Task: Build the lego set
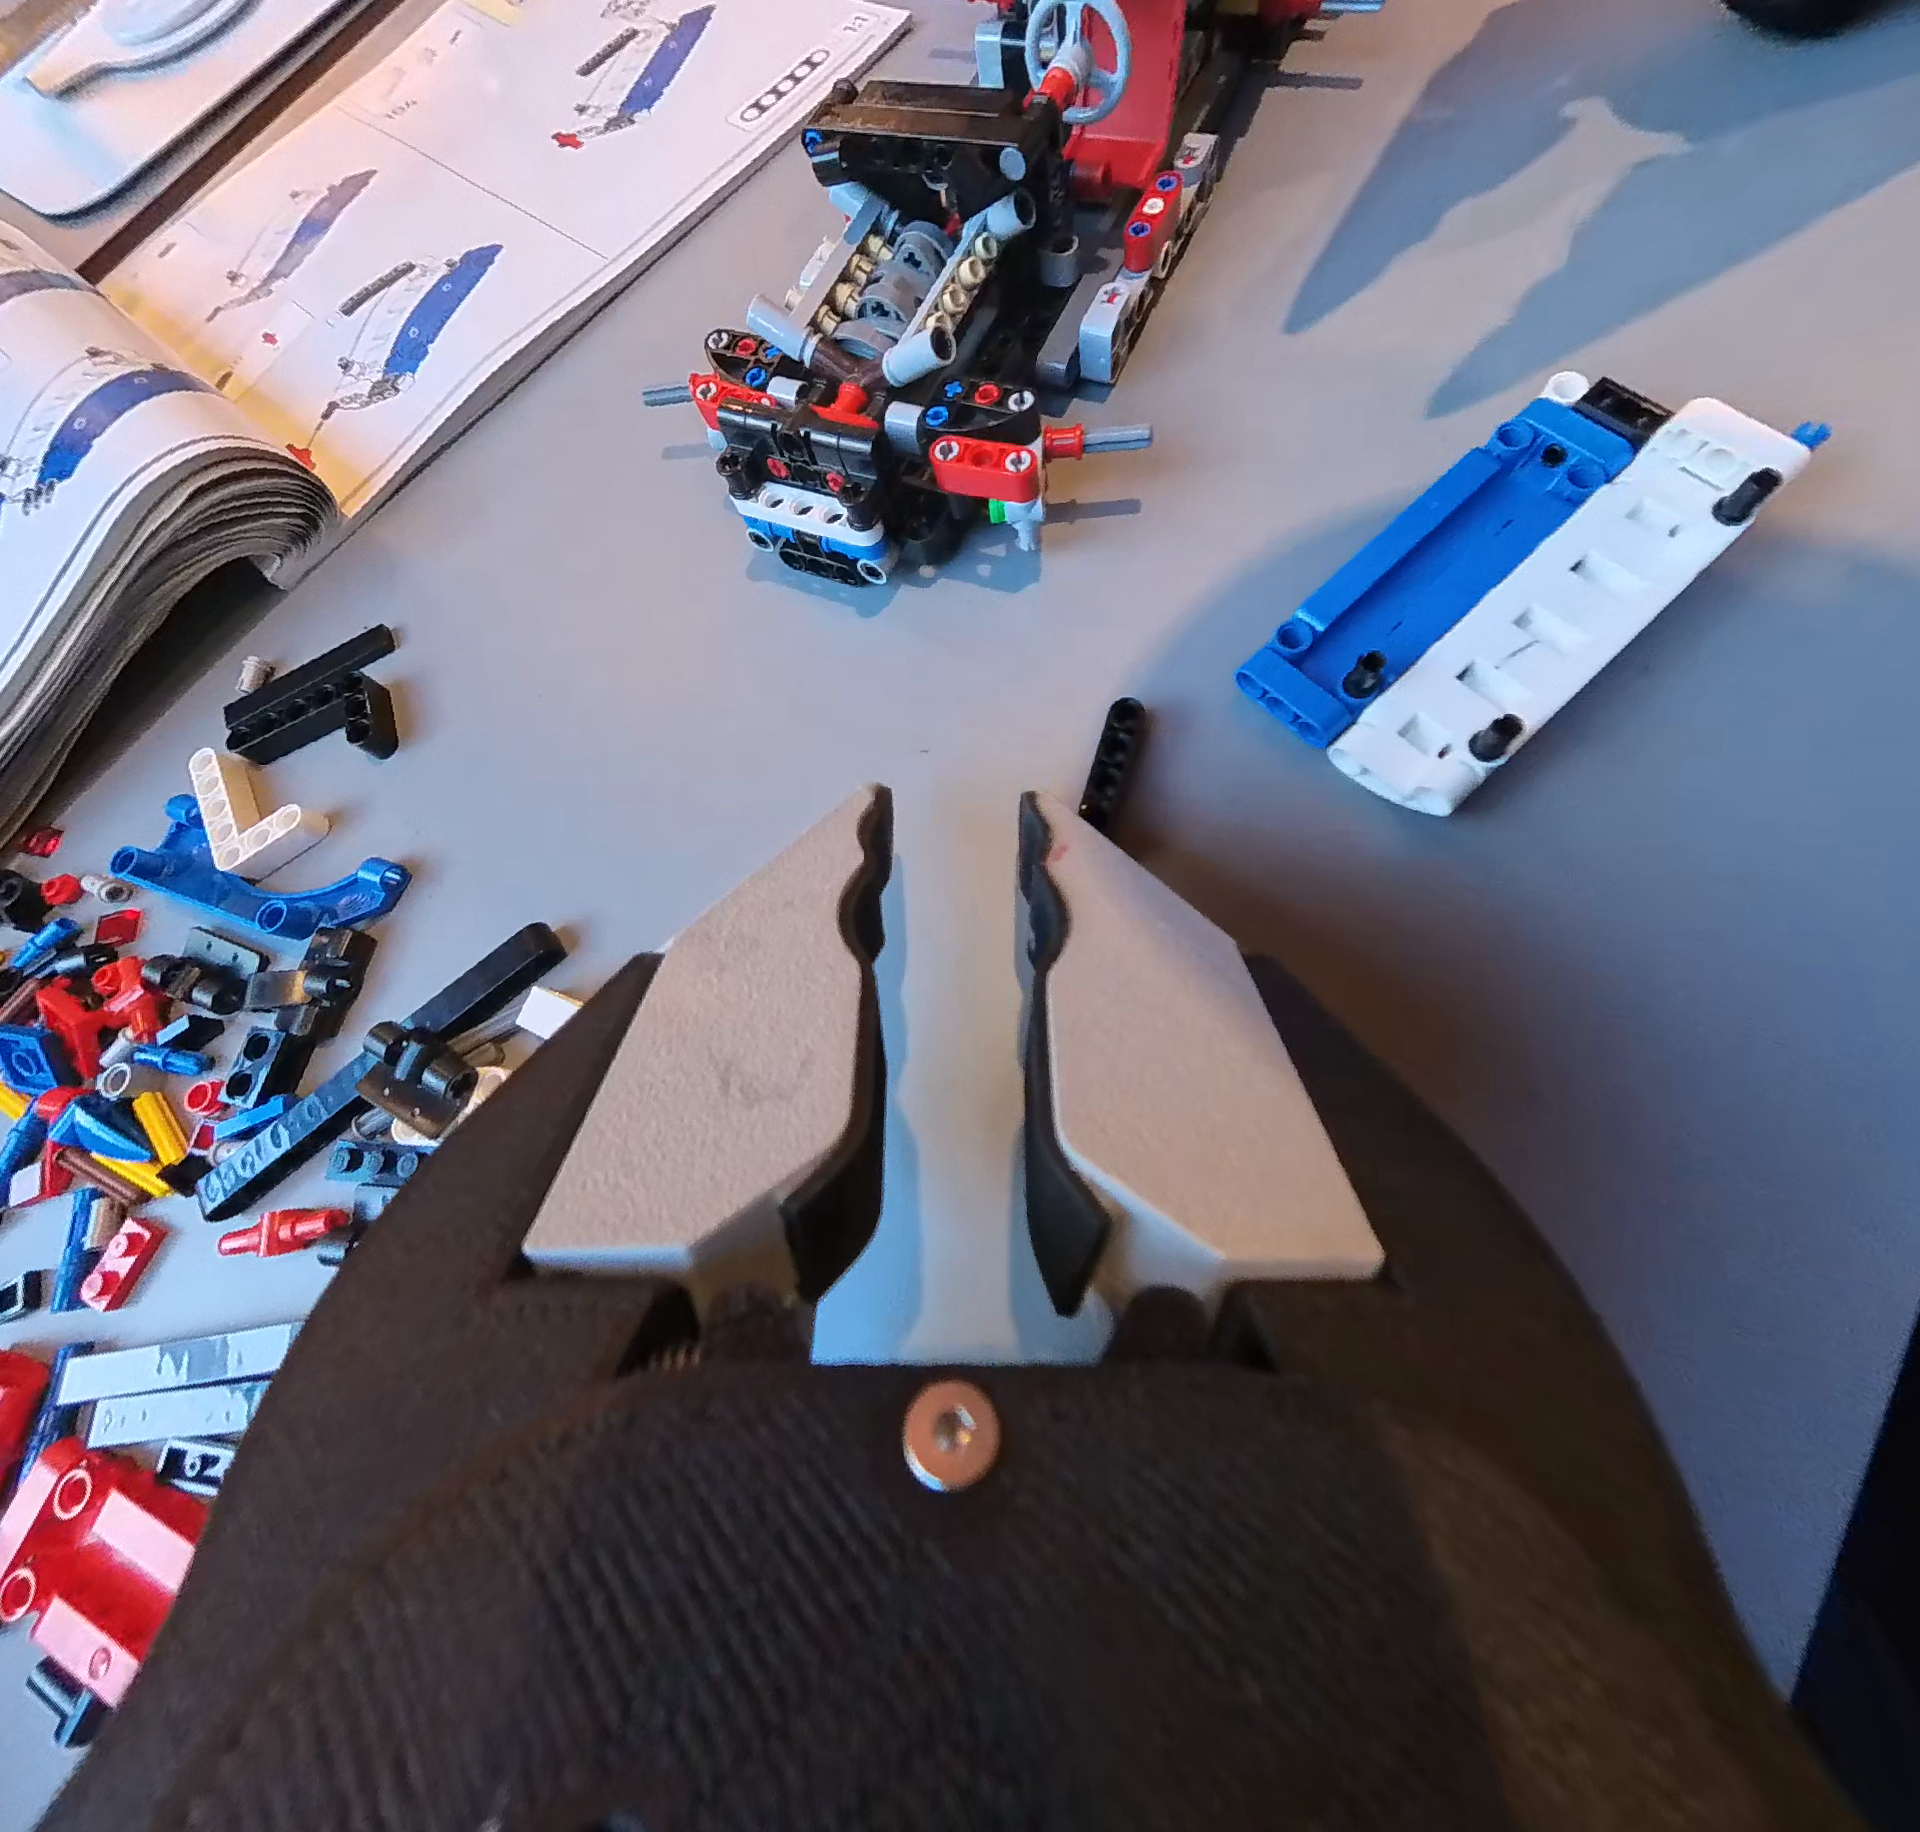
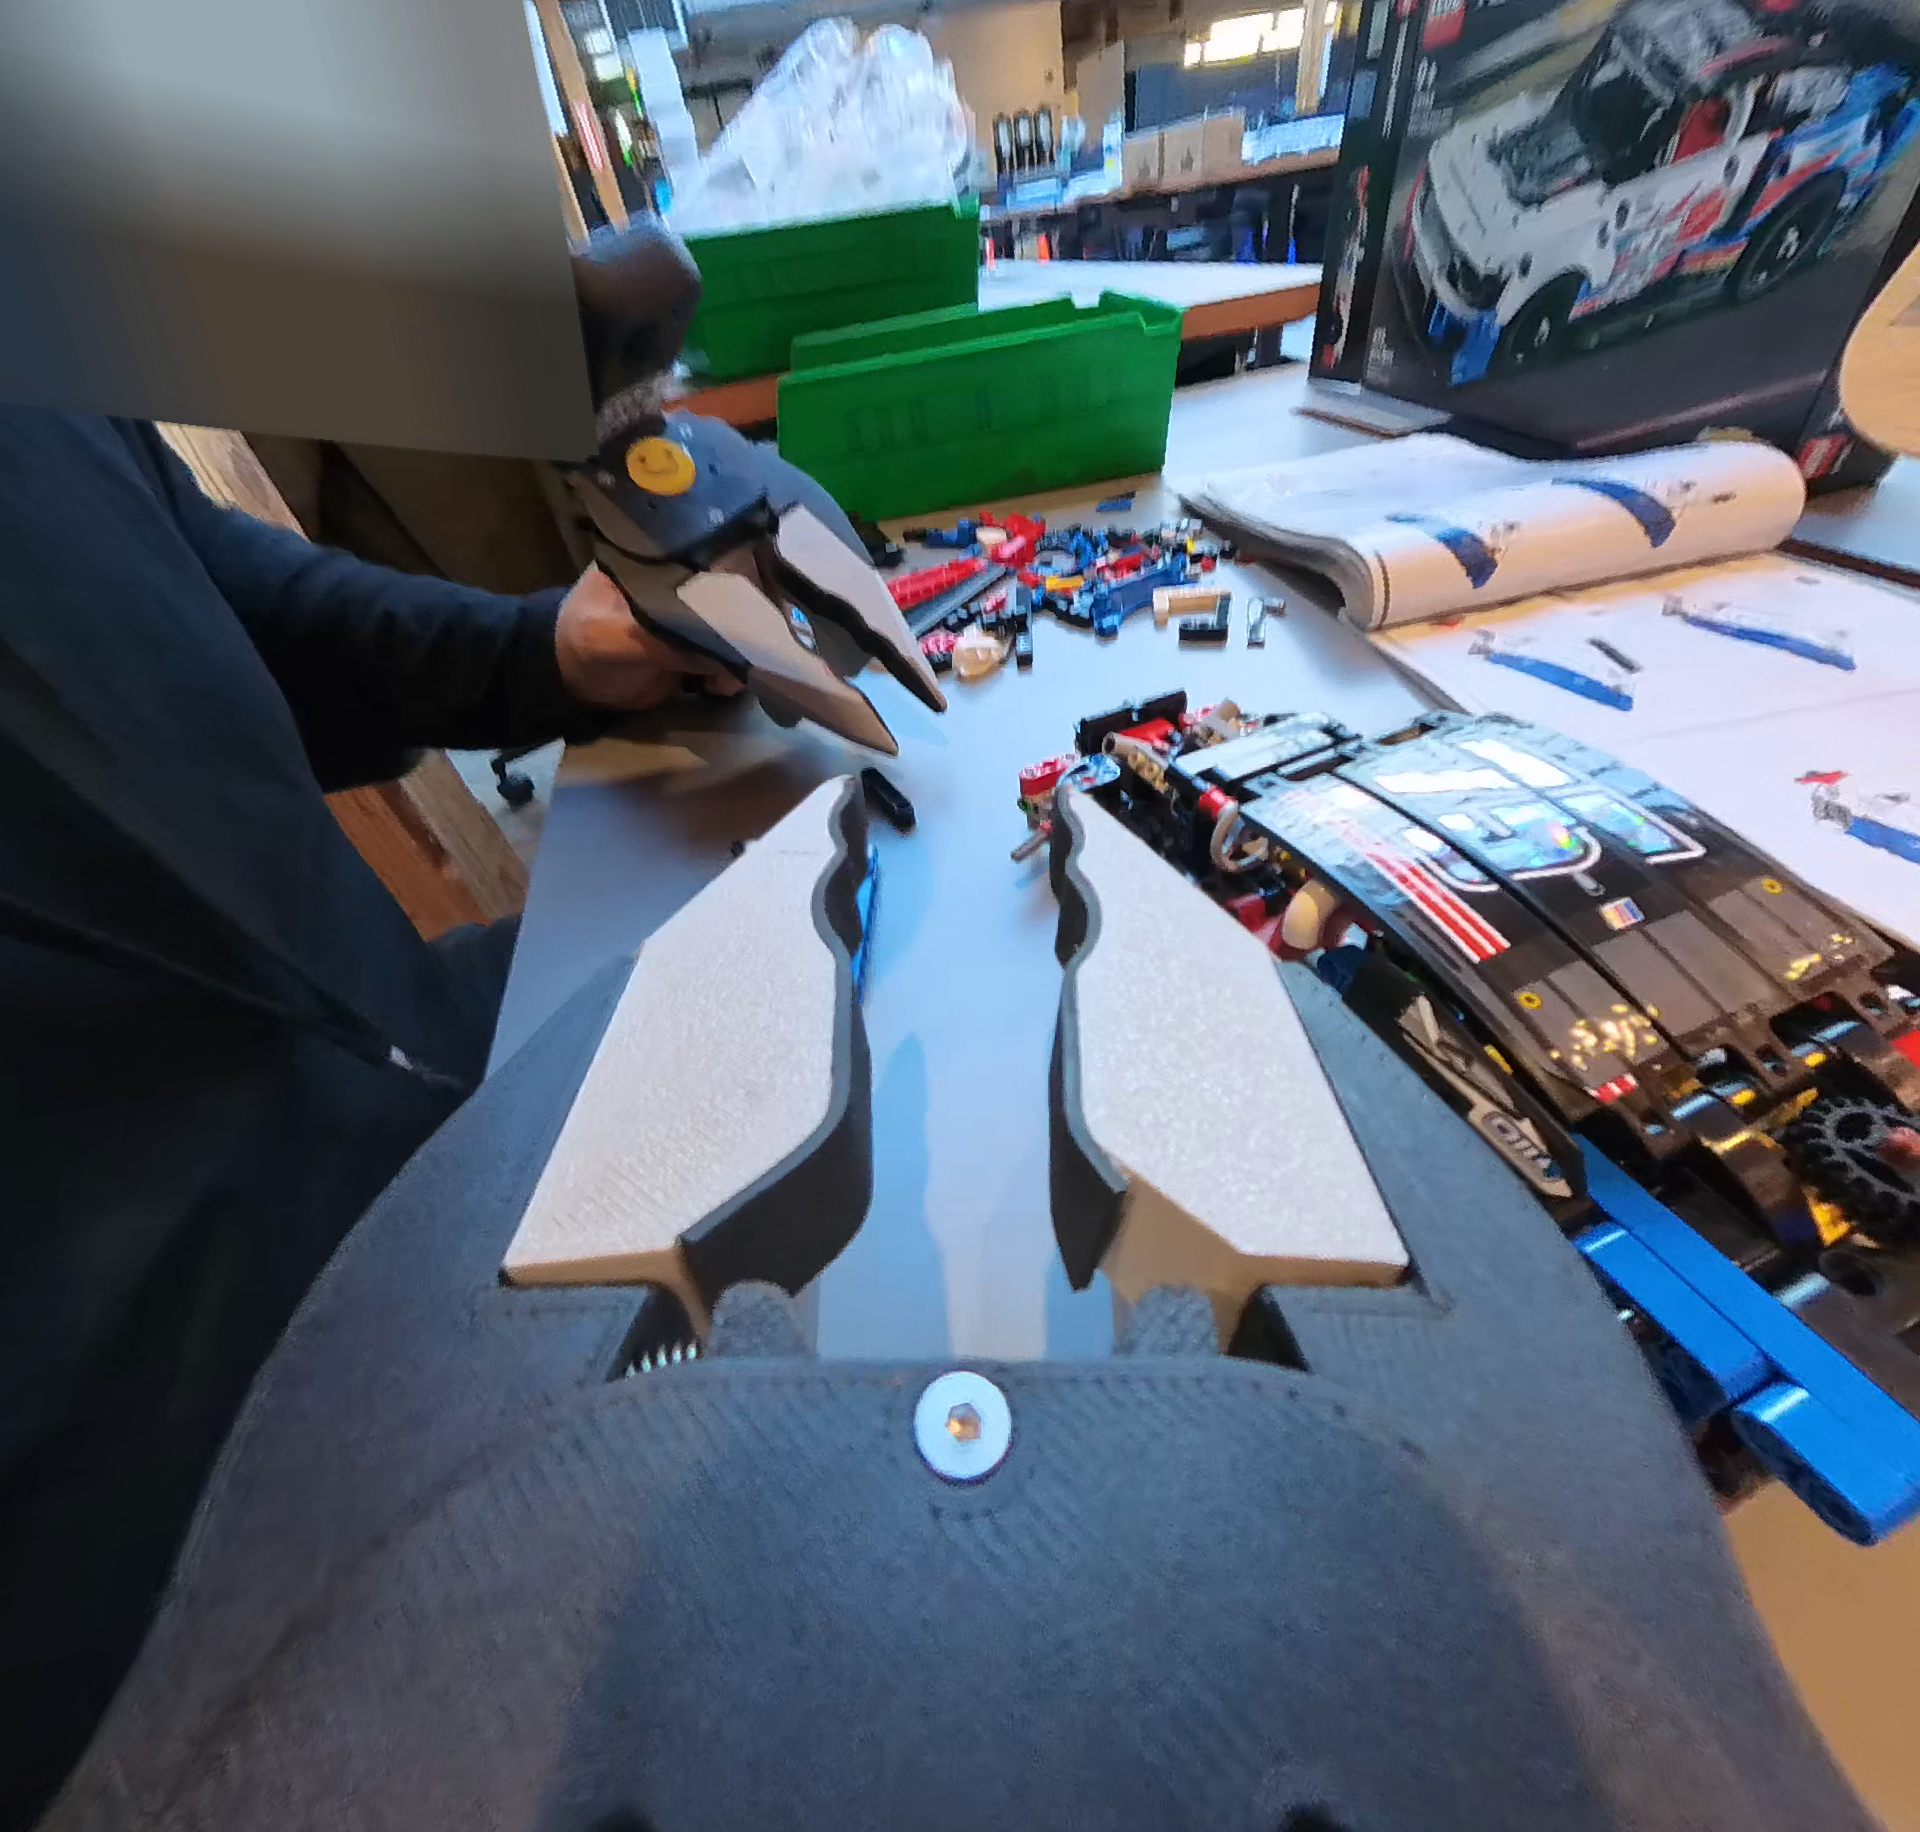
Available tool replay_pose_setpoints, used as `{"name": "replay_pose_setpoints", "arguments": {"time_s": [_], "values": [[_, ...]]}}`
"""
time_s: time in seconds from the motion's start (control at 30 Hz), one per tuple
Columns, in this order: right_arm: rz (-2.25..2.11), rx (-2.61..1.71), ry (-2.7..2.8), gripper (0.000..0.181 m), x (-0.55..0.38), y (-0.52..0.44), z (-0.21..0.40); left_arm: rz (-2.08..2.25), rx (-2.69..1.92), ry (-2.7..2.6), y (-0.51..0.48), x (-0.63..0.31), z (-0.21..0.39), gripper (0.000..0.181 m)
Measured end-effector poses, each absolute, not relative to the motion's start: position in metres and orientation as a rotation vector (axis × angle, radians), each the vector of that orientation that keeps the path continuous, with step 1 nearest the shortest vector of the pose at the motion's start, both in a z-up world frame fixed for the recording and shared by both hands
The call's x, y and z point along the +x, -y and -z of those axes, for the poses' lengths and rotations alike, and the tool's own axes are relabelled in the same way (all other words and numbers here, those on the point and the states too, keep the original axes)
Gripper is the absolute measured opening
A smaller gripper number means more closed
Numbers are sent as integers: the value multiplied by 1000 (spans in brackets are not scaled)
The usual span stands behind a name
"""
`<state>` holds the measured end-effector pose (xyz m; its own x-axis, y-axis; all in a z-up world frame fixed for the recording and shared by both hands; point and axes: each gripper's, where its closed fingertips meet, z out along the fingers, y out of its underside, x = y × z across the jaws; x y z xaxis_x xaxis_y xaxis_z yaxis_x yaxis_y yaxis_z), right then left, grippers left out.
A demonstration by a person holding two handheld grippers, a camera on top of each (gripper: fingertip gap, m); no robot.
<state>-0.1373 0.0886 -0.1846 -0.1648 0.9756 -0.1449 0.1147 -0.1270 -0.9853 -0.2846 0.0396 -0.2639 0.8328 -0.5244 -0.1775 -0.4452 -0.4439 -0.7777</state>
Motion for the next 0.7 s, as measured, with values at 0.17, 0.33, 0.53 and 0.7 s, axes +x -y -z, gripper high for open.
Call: {"name": "replay_pose_setpoints", "arguments": {"time_s": [0.17, 0.33, 0.53, 0.7], "values": [[-1452, -1292, 1290, 38, -134, -92, 176, 117, -2097, -705, -39, -285, 263, 21], [-1453, -1290, 1270, 42, -131, -95, 175, 121, -2090, -708, -39, -284, 262, 21], [-1377, -1326, 1343, 23, -135, -94, 188, 131, -2087, -702, -39, -284, 261, 21], [-1350, -1303, 1384, 4, -135, -89, 190, 134, -2084, -700, -40, -284, 260, 21]]}}
